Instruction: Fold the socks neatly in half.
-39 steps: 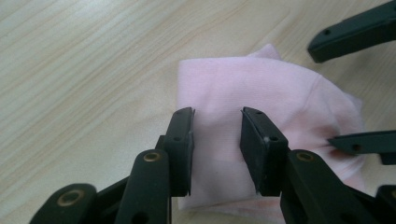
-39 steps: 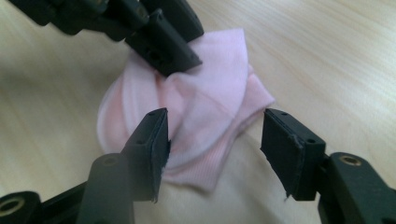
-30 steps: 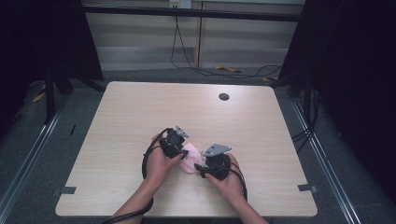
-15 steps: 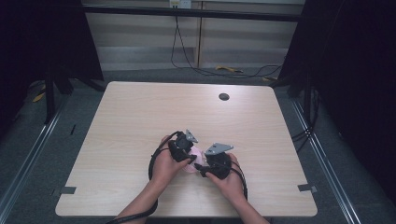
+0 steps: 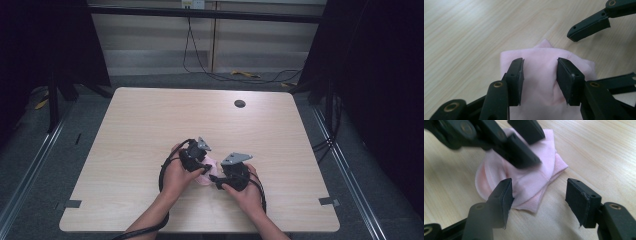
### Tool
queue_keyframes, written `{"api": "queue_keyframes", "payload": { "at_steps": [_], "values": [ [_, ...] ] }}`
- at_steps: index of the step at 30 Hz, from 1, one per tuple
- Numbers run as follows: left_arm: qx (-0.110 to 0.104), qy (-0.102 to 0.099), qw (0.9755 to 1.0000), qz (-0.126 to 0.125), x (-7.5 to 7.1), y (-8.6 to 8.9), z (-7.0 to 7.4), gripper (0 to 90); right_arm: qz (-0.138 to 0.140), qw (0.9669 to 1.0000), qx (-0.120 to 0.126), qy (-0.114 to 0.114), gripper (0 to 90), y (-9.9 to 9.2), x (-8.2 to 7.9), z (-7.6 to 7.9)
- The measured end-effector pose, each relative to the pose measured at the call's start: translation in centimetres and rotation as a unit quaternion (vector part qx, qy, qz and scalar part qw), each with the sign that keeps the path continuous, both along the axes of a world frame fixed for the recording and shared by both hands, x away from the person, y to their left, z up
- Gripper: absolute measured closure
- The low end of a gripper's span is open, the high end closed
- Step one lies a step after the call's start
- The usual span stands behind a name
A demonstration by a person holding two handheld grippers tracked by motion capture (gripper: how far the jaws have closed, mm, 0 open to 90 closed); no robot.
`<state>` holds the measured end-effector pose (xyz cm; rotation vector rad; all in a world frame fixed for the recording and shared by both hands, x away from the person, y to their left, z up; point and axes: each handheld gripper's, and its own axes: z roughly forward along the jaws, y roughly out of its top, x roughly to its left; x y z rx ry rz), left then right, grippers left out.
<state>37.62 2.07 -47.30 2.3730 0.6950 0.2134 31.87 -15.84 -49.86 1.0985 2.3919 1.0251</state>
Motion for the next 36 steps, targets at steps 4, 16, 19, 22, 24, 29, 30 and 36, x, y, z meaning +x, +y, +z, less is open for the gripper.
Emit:
{"api": "queue_keyframes", "payload": {
  "at_steps": [4,16,19,22,24,29,30,36],
  "values": [
    [0.022,0.005,0.9997,0.004,-0.1,1.0,-0.5,57.4,0.001,1.0000,0.000,-0.001,38.5,0.1,0.1,0.0],
    [0.023,0.000,0.9997,-0.002,-0.9,1.1,-0.4,52.9,-0.031,0.9992,0.012,-0.023,39.9,0.0,1.7,2.1],
    [0.022,0.003,0.9997,-0.007,-1.0,1.3,-0.9,52.9,-0.035,0.9993,0.010,-0.008,40.4,0.3,2.7,1.6],
    [0.027,-0.006,0.9994,-0.021,-1.4,1.3,-0.8,54.8,-0.039,0.9993,-0.002,0.000,43.3,0.7,3.1,0.6],
    [0.033,-0.012,0.9990,-0.028,-1.7,1.2,-0.7,55.0,-0.034,0.9994,-0.007,-0.006,43.4,0.8,3.0,0.5],
    [0.020,-0.002,0.9996,-0.018,-1.7,1.1,-0.4,50.6,-0.035,0.9992,-0.012,-0.015,43.3,0.8,2.9,1.2],
    [0.014,-0.005,0.9998,-0.011,-1.7,1.2,-0.3,49.0,-0.036,0.9992,-0.008,-0.015,43.1,0.7,2.9,1.3],
    [-0.003,-0.018,0.9997,0.015,-0.7,1.7,0.1,49.2,-0.036,0.9992,0.004,-0.014,38.1,0.0,2.4,1.7]
  ]
}}
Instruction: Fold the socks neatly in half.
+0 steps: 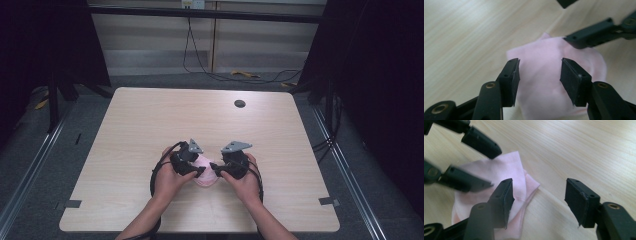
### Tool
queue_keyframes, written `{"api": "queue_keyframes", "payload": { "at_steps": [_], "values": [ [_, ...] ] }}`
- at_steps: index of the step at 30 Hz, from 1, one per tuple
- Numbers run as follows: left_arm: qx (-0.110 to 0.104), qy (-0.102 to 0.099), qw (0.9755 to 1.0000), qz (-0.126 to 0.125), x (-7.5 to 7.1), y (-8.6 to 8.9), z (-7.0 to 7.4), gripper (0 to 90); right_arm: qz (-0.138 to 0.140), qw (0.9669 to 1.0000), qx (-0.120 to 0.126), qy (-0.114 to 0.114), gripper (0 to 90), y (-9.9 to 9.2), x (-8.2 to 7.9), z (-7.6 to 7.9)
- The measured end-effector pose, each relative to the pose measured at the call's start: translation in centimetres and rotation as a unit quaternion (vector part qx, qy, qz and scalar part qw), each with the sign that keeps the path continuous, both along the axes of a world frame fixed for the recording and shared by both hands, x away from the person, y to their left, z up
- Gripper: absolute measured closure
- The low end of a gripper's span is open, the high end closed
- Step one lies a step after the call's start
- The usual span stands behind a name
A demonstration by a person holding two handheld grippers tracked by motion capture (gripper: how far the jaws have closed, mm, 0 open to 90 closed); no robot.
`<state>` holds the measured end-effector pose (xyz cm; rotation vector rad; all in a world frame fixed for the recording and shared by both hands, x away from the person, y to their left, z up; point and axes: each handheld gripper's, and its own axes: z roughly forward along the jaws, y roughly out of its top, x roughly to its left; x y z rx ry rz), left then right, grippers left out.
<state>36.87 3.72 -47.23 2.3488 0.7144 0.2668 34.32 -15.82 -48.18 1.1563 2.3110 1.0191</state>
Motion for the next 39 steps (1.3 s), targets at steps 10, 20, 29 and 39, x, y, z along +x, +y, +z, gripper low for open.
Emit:
{"api": "queue_keyframes", "payload": {
  "at_steps": [10,20,29,39],
  "values": [
    [-0.001,0.031,0.9995,0.007,0.4,0.4,0.0,41.7,-0.004,0.9998,0.021,0.004,26.7,-1.7,-0.7,0.2],
    [-0.035,0.042,0.9985,0.006,0.9,2.7,2.1,33.6,-0.002,0.9998,0.022,0.003,21.8,-2.7,-1.1,0.7],
    [-0.044,0.038,0.9983,0.001,0.9,4.0,2.7,27.1,-0.006,0.9996,0.026,0.007,20.5,-4.2,-1.8,0.7],
    [-0.044,0.041,0.9981,0.014,0.7,6.0,2.4,25.8,-0.007,0.9995,0.028,0.015,17.6,-5.5,-2.3,0.5]
  ]
}}
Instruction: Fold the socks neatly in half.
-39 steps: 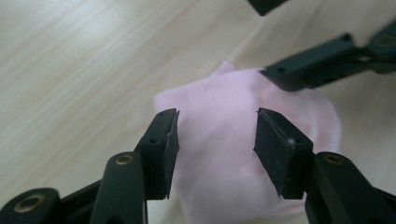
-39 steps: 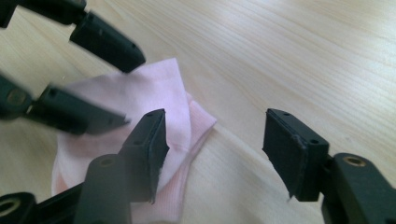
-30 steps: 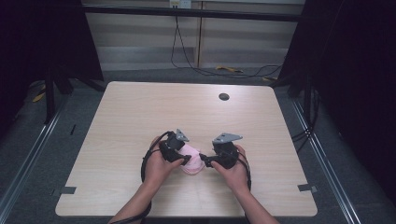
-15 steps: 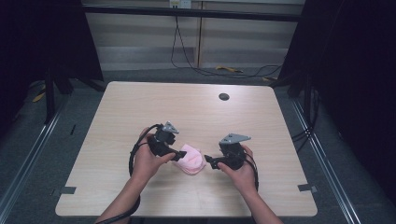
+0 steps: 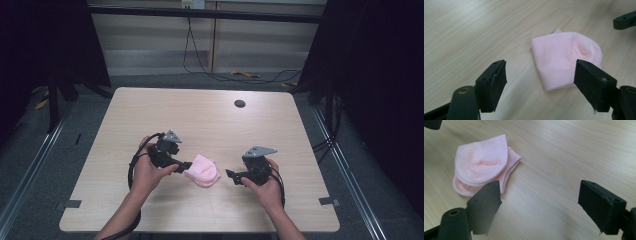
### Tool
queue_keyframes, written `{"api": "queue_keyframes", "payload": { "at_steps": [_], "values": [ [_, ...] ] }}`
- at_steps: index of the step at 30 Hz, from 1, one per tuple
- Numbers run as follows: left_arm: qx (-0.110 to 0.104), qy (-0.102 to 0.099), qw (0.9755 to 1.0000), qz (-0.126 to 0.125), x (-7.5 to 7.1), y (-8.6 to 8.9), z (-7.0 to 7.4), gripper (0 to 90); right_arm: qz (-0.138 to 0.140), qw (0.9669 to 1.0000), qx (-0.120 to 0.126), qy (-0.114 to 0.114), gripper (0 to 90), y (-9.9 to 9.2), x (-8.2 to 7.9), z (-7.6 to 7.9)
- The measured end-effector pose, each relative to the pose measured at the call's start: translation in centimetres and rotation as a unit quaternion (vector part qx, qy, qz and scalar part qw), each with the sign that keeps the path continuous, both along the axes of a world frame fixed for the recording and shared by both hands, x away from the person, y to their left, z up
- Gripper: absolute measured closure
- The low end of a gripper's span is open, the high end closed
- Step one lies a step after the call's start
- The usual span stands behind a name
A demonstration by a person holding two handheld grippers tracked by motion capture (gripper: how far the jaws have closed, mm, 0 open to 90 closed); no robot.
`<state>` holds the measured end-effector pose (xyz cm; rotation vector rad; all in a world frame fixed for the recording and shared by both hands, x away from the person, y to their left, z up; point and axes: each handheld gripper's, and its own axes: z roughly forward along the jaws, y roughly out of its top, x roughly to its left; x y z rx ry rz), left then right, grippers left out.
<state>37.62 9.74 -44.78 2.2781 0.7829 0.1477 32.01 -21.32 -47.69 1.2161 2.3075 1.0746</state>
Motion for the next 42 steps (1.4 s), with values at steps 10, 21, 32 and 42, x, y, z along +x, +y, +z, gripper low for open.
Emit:
{"api": "queue_keyframes", "payload": {
  "at_steps": [10,21,32,42],
  "values": [
    [-0.006,0.008,0.9999,0.014,-0.2,2.3,-0.9,24.2,-0.001,1.0000,0.005,0.003,16.2,-1.4,-0.4,-0.4],
    [0.001,0.017,0.9993,0.032,-0.8,4.4,-2.9,21.8,0.003,0.9998,-0.010,0.014,15.1,-2.7,-1.5,-1.6],
    [0.024,0.012,0.9986,0.045,-1.3,5.7,-5.1,21.1,-0.006,0.9995,-0.025,0.016,14.7,-3.5,-2.3,-2.5],
    [0.015,-0.033,0.9991,0.021,-1.9,6.3,-5.9,14.7,-0.007,0.9991,-0.042,0.002,14.3,-3.4,-2.6,-2.7]
  ]
}}
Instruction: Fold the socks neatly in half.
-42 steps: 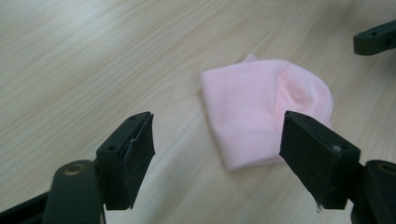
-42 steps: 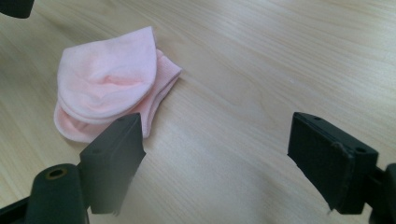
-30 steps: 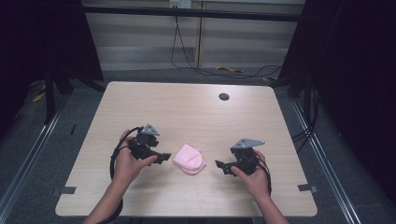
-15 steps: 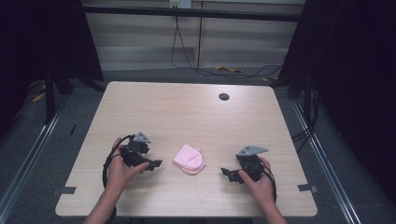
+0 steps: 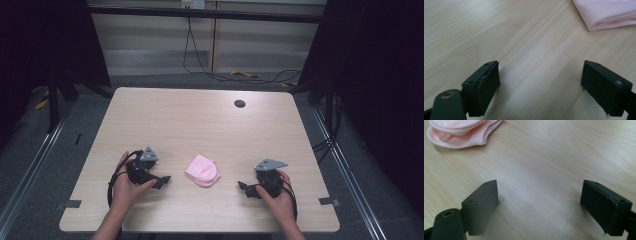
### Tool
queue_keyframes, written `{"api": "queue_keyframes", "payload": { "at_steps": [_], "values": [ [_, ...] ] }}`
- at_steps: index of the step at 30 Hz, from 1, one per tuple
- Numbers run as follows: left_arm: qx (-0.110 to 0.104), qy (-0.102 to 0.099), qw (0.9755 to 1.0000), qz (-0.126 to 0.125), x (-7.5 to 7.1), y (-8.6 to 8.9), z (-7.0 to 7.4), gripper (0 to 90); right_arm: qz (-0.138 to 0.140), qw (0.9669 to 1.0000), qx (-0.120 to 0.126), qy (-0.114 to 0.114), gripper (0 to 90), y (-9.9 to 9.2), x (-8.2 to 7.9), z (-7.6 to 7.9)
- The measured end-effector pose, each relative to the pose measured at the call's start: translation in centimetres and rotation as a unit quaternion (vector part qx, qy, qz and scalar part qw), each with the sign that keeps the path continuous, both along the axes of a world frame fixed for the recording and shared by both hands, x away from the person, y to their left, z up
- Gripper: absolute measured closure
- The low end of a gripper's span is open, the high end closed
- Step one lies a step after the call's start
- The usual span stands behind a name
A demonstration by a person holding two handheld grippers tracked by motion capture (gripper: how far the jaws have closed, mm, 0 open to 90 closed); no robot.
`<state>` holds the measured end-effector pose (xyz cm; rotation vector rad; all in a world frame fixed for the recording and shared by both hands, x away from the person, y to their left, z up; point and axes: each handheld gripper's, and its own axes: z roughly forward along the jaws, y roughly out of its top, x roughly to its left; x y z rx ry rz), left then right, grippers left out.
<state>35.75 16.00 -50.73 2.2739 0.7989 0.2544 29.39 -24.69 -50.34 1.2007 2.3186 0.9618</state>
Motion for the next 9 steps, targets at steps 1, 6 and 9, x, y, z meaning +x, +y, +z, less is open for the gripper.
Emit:
{"api": "queue_keyframes", "payload": {
  "at_steps": [1,6,9],
  "values": [
    [-0.005,-0.005,1.0000,0.000,-0.10,0.08,-0.11,14.7,0.000,1.0000,0.000,0.000,14.3,0.00,-0.01,0.00],
    [-0.026,-0.024,0.9994,-0.006,-0.18,0.39,-0.68,11.9,0.000,1.0000,0.001,0.001,14.2,0.00,0.00,0.00],
    [-0.028,-0.026,0.9993,-0.007,-0.16,0.39,-0.74,10.2,0.000,1.0000,0.000,0.000,14.2,0.00,0.00,-0.01]
  ]
}}
